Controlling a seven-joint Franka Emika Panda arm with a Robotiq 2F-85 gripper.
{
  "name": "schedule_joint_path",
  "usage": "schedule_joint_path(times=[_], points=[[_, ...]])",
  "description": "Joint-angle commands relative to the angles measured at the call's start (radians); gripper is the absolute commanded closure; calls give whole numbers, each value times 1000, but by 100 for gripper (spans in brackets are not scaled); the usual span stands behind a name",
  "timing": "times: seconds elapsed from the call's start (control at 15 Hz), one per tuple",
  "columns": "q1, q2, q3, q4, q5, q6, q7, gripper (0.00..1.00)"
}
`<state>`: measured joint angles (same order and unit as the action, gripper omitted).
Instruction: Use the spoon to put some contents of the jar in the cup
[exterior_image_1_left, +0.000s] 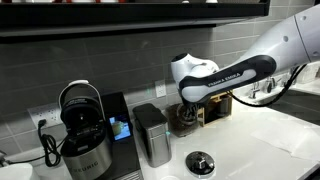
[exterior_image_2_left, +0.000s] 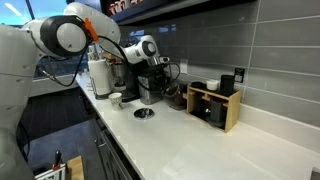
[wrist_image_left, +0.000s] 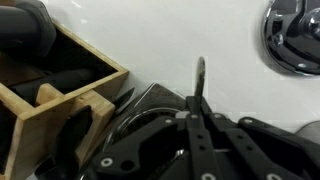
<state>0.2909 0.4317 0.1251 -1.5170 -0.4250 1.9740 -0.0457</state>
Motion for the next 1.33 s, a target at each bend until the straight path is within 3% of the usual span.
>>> schedule_joint_path(times=[0.0,0.33,0.73,0.8,0.87,1.13,1.2,1.27], points=[[37,90,-19,116,-50,-68,18,99],[63,174,-53,223,-95,-111,24,99],[63,241,-56,324,-61,-123,6,99],[62,248,-56,332,-59,-125,5,92],[62,253,-57,340,-56,-128,4,72],[59,269,-62,356,-50,-129,4,44],[59,269,-63,355,-47,-134,6,41],[59,263,-64,353,-49,-142,7,54]])
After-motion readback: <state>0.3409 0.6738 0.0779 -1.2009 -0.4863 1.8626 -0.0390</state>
